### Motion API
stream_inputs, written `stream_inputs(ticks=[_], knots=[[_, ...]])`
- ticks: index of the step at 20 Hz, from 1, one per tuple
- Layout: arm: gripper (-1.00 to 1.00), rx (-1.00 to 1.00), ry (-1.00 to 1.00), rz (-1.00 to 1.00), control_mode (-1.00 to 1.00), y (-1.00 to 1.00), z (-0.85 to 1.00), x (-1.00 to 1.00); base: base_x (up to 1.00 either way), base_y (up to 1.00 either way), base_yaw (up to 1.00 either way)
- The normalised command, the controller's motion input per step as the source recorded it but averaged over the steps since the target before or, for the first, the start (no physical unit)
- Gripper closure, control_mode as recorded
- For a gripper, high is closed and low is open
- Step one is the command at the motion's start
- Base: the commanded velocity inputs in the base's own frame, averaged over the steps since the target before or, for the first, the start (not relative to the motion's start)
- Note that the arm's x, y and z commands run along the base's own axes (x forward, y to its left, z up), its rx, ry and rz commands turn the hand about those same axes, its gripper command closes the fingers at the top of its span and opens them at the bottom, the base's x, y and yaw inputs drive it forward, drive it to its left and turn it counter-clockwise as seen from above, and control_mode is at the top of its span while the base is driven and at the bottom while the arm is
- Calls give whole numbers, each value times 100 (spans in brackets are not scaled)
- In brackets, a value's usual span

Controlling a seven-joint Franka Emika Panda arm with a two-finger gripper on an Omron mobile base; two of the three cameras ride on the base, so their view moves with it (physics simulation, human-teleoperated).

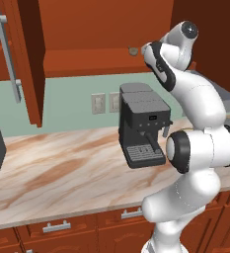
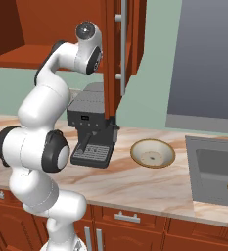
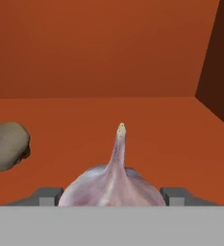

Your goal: Pick the garlics from the cabinet and place them in one bowl. Pick the peach from the sink and place it in the other bowl.

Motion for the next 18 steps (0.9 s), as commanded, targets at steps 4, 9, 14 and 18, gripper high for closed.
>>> stream_inputs(ticks=[4,9,14,18], knots=[[100,0,-5,0,-100,0,-6,-23,0,0,0],[100,0,-18,0,-100,0,-2,-59,0,0,0],[100,0,-17,0,-100,0,0,-85,0,0,0],[100,0,0,0,-100,0,0,-100,0,0,0]])
